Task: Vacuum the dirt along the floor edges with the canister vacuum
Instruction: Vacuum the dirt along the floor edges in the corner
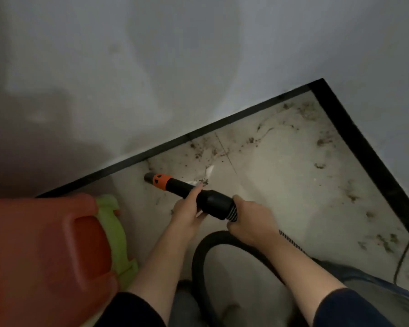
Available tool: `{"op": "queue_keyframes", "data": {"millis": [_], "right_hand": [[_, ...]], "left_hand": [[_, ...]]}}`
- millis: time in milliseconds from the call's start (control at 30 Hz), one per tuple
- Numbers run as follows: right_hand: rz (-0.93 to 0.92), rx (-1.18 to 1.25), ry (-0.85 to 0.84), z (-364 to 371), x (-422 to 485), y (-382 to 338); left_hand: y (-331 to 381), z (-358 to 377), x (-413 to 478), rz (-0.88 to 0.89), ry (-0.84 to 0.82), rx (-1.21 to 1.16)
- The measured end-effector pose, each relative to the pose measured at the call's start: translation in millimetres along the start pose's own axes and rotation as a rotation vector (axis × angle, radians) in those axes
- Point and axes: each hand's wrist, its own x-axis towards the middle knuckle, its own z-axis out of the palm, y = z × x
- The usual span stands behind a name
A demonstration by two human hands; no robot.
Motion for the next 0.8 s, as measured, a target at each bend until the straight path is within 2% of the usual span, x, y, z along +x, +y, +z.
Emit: {"op": "queue_keyframes", "data": {"millis": [300, 533, 633, 800], "right_hand": [[-0.075, -0.09, -0.029, 60, 60, -6], [-0.188, -0.119, -0.021, 86, 110, 6], [-0.274, -0.034, 0.03, 99, 128, 7], [-0.314, 0.293, 0.025, 106, 157, 16]], "left_hand": [[-15, -51, 75, 0.075, -0.127, -0.135], [-18, -68, 135, 0.144, -0.071, -0.291], [-10, -70, 154, 0.183, -0.093, -0.269], [-3, -76, 181, 0.251, -0.059, -0.184]]}}
